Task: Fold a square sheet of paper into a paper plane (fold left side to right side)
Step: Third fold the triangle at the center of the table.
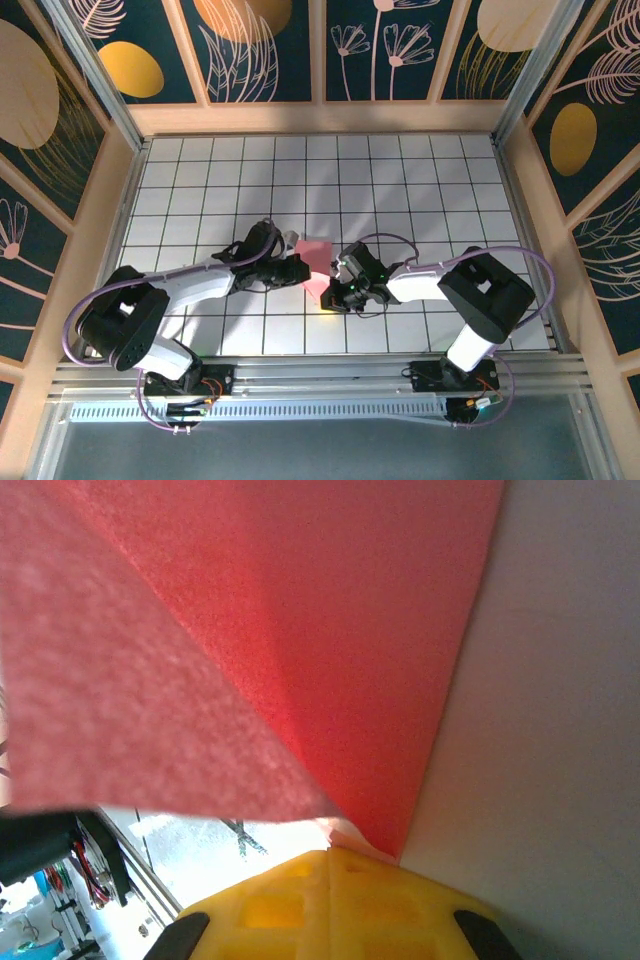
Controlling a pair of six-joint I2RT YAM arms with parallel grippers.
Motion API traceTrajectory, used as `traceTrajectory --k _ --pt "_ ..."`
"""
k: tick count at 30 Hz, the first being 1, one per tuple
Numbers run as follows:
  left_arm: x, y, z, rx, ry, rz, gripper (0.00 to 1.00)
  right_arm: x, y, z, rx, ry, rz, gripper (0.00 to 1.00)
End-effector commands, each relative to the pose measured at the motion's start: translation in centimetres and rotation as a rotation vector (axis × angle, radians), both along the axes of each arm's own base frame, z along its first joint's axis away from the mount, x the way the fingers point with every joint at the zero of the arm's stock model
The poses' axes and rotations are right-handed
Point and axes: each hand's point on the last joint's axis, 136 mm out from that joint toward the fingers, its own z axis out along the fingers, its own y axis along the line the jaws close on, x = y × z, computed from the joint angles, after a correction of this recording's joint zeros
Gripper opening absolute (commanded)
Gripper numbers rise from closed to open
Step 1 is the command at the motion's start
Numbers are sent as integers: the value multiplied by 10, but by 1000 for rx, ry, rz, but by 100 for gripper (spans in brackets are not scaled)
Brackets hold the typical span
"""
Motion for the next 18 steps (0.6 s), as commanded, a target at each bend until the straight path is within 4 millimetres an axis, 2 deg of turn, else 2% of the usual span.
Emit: traceTrajectory --k 1,8,18 --pt "-14 -11 0 -65 40 -33 1 -17 -40 -47 -225 102 -55 0" --pt "-21 -22 -14 -84 87 -49 0 -15 -40 -47 -237 96 -54 0" --pt "-15 -23 -34 -48 125 -12 0 -16 -43 -49 -255 99 -56 0"
